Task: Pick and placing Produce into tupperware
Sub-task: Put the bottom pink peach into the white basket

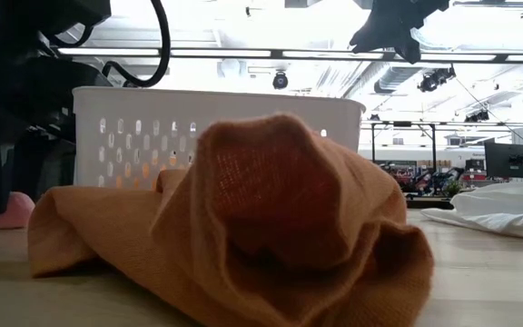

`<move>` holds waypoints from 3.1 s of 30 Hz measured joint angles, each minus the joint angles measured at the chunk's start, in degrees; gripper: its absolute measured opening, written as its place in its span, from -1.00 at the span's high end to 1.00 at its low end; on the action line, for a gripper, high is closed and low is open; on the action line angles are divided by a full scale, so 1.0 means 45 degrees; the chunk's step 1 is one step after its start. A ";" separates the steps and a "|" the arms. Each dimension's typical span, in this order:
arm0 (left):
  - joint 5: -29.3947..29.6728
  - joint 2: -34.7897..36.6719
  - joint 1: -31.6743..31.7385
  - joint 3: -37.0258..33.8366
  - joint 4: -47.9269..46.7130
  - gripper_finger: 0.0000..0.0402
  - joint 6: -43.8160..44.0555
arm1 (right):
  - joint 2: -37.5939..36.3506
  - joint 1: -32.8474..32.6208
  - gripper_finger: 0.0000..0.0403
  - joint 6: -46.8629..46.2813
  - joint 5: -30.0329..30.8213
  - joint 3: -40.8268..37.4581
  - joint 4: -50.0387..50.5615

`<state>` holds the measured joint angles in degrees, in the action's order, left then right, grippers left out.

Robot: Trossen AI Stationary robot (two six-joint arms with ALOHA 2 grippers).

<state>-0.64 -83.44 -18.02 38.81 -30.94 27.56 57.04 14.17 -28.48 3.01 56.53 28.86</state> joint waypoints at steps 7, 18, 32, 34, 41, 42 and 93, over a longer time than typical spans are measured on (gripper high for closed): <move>-0.0098 0.0005 -0.0001 0.0095 -0.0213 0.37 0.0533 | 0.0000 0.0002 0.69 0.0001 -0.0001 0.0000 0.0001; 0.0160 0.0005 0.0009 0.1427 -0.2319 0.37 -0.0027 | 0.0000 0.0003 0.69 0.0003 -0.0001 0.0000 0.0001; 0.0298 0.0005 0.0009 0.3624 -0.4500 0.37 -0.0046 | 0.0000 0.0002 0.69 0.0096 0.0001 0.0000 0.0001; 0.0384 0.0005 0.0009 0.4043 -0.4962 0.37 -0.0055 | 0.0000 0.0000 0.69 0.0105 0.0003 0.0000 0.0001; 0.1155 0.0005 0.0004 0.5878 -0.6845 0.37 -0.0085 | 0.0000 0.0005 0.69 0.0110 0.0003 0.0000 -0.0003; 0.1340 0.0005 0.0004 0.6149 -0.7100 0.37 -0.0085 | 0.0000 0.0005 0.69 0.0110 -0.0001 0.0000 0.0001; 0.5206 0.0952 0.2190 1.4498 -0.8028 0.37 -0.3201 | 0.0000 0.0000 0.69 0.0329 -0.0055 0.0000 -0.0679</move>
<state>22.79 -79.16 -8.16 104.05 -67.07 13.16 57.04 14.17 -27.00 2.76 56.53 25.80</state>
